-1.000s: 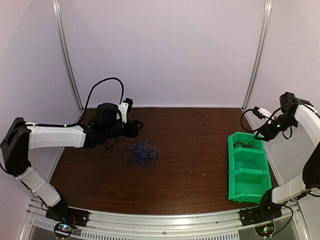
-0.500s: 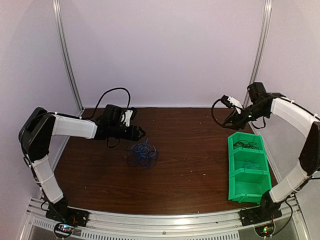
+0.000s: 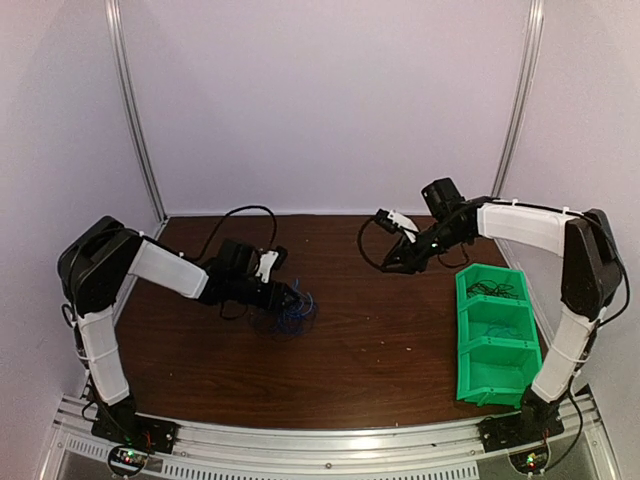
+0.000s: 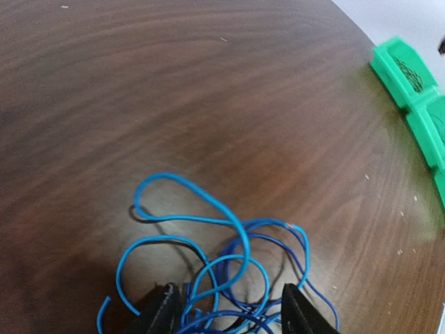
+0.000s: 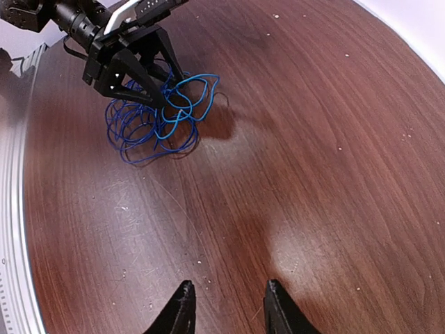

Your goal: Untangle the cables

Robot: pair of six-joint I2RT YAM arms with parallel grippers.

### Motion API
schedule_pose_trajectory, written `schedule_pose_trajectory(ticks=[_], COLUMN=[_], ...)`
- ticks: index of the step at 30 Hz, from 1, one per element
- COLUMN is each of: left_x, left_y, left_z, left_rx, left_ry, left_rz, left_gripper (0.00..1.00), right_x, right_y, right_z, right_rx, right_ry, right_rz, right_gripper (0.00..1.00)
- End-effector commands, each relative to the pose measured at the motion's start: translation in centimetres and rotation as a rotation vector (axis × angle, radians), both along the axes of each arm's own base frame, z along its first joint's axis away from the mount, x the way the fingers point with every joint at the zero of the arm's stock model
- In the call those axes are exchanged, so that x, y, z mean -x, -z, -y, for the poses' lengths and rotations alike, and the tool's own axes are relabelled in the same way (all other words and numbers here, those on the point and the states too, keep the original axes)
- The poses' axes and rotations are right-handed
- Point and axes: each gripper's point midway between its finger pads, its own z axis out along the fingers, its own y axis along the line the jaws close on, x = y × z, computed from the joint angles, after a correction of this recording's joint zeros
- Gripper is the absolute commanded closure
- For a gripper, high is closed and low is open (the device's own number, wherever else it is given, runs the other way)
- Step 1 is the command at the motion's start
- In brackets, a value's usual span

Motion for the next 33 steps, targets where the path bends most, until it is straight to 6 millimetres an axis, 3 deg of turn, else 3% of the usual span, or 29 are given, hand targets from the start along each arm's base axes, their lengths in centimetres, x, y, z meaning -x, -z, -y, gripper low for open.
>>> schedule_pose_trajectory(ticks=[1, 7, 11, 14, 20, 25, 33], left_x=[4.4, 9.7, 8.6, 7.6, 9.0, 9.2, 9.4], left_y=[-1.7, -3.7, -5.4, -7.3, -9.1, -9.2, -10.0], left_z=[4.1, 6.5, 4.5, 2.5, 0.6, -0.9, -1.5], left_rx=[0.085, 0.211, 0.100, 0.029, 0.095, 0.137, 0.148], left_ry=[0.228, 0.436, 0.337, 0.227, 0.143, 0.041, 0.019], left_rz=[0.113, 0.162, 0.234, 0.301, 0.281, 0.243, 0.259], left_gripper=[0.52, 0.60, 0.48, 0.41, 0.35, 0.35, 0.37], right_x=[1.9, 2.8, 3.3, 4.9, 7.2, 6.1, 4.3], right_y=[0.6, 1.8, 2.0, 3.6, 6.1, 7.6, 9.2], right_z=[-2.9, -4.0, -5.1, -6.2, -9.0, -11.0, -13.1], right_rx=[0.020, 0.012, 0.011, 0.083, 0.146, 0.190, 0.199], right_ry=[-0.062, -0.124, -0.207, -0.358, -0.475, -0.460, -0.414], right_rz=[0.019, -0.004, 0.024, 0.092, 0.150, 0.190, 0.197], right_gripper=[0.67, 0.69, 0.64, 0.60, 0.55, 0.53, 0.54])
